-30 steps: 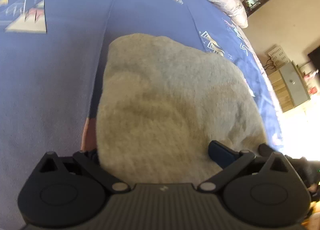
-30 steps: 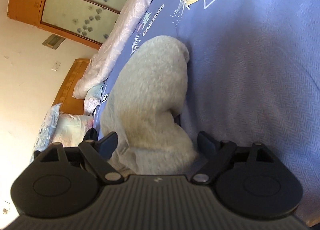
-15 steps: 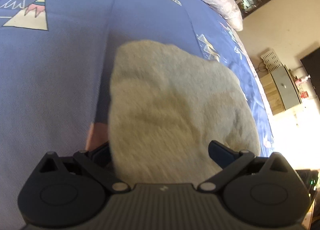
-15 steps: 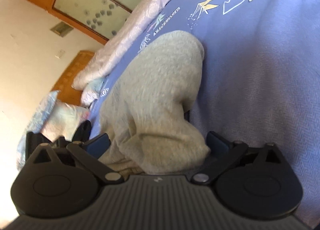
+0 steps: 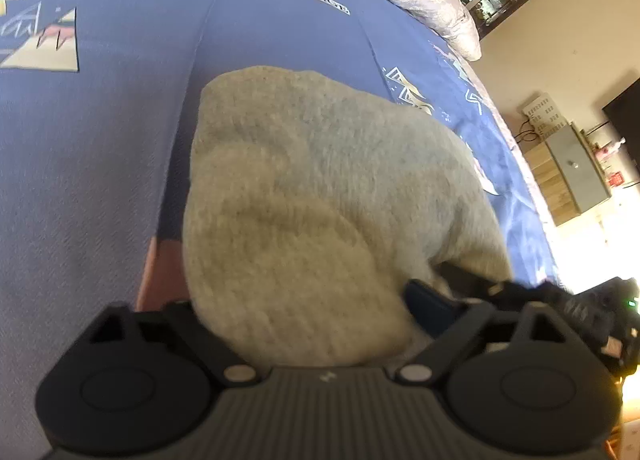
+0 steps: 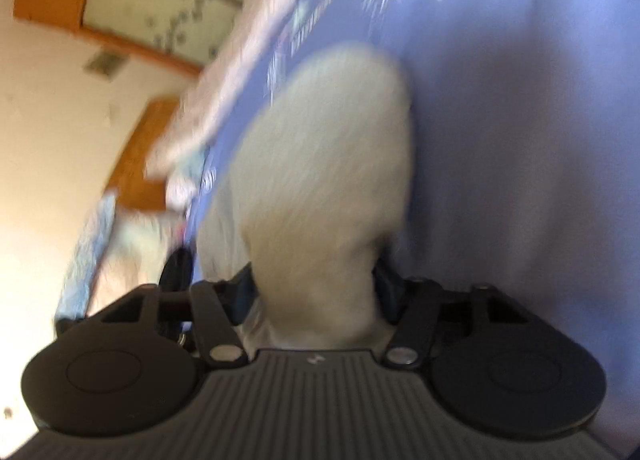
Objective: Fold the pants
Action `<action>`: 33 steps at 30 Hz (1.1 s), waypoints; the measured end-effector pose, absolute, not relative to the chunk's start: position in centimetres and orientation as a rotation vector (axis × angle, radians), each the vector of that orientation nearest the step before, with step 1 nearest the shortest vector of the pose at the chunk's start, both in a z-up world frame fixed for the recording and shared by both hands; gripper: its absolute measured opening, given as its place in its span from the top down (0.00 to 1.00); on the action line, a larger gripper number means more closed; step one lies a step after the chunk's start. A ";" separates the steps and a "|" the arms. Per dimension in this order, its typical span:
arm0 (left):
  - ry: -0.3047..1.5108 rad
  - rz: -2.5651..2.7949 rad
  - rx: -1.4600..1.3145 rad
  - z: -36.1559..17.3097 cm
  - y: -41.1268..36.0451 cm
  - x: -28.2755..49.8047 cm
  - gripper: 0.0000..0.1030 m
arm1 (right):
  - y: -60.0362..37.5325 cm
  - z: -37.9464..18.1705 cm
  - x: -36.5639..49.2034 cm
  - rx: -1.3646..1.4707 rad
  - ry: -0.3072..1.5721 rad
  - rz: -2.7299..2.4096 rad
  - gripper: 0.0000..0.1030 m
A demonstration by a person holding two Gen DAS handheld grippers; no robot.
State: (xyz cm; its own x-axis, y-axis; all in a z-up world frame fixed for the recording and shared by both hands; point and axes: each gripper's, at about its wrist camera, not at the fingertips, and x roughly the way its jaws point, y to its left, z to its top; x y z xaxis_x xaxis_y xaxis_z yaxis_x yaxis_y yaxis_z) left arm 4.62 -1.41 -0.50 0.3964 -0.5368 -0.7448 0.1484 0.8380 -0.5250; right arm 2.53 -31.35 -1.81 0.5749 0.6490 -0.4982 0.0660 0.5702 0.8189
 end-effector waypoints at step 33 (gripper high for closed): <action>0.893 -0.211 -0.168 -1.7 -3.2 35.7 0.10 | -27.7 -4.3 34.1 0.597 0.795 0.440 0.59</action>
